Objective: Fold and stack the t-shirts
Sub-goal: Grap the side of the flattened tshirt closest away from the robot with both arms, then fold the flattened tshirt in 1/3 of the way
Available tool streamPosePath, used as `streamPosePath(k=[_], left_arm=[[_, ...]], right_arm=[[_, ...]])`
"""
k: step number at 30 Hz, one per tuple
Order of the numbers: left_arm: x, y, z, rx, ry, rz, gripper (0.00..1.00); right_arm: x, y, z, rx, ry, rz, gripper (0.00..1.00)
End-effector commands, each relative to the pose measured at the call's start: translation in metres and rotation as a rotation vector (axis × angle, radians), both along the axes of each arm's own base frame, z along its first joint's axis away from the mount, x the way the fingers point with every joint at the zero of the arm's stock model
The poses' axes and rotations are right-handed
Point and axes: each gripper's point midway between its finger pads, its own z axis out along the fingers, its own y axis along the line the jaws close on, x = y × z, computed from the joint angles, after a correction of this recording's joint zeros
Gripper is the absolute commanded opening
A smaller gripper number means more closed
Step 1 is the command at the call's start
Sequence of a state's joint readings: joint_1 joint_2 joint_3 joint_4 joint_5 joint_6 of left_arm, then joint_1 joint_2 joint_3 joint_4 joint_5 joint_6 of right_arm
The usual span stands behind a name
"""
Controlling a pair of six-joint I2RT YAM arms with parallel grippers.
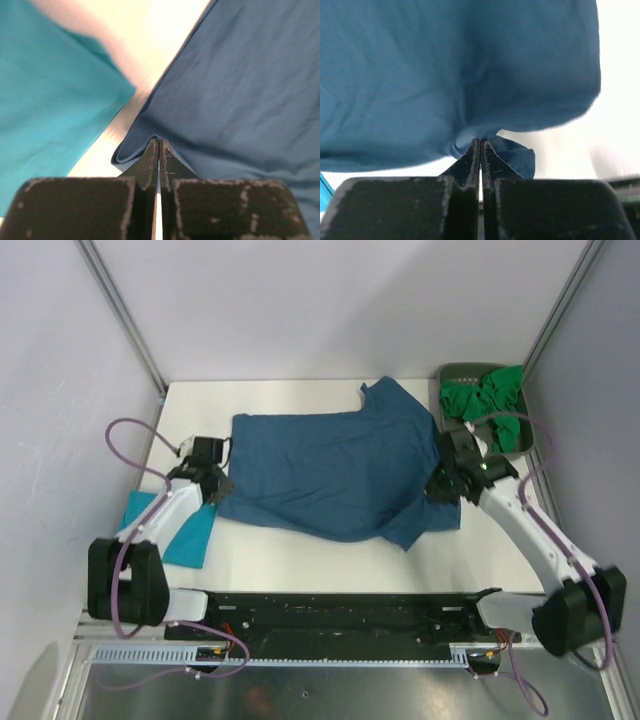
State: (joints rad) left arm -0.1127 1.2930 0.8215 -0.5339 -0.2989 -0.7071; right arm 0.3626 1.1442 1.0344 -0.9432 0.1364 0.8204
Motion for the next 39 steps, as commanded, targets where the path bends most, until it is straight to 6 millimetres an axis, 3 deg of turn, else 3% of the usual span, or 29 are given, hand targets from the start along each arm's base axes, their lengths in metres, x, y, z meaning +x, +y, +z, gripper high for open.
streamPosePath(k=[1, 7, 12, 25, 39], left_arm=[[0.043, -0.01, 0.012, 0.008, -0.026, -0.038, 0.0], [0.085, -0.011, 0.005, 0.035, 0.0, -0.042, 0.0], [0.101, -0.008, 0.007, 0.059, -0.006, -0.032, 0.0], [0.09, 0.015, 0.009, 0.1, -0.019, 0.035, 0.0], [0.106, 0.011, -0.005, 0.075, -0.011, -0.018, 0.0]], right_arm=[[0.097, 0.008, 0.037, -0.102, -0.229, 0.055, 0.0], [0.173, 0.02, 0.016, -0.136, -0.231, 0.087, 0.0], [0.203, 0.01, 0.007, -0.153, -0.229, 0.069, 0.0], [0.214, -0.015, 0.003, -0.173, -0.226, 0.016, 0.0], [0.216, -0.029, -0.019, -0.19, -0.181, 0.008, 0.0]])
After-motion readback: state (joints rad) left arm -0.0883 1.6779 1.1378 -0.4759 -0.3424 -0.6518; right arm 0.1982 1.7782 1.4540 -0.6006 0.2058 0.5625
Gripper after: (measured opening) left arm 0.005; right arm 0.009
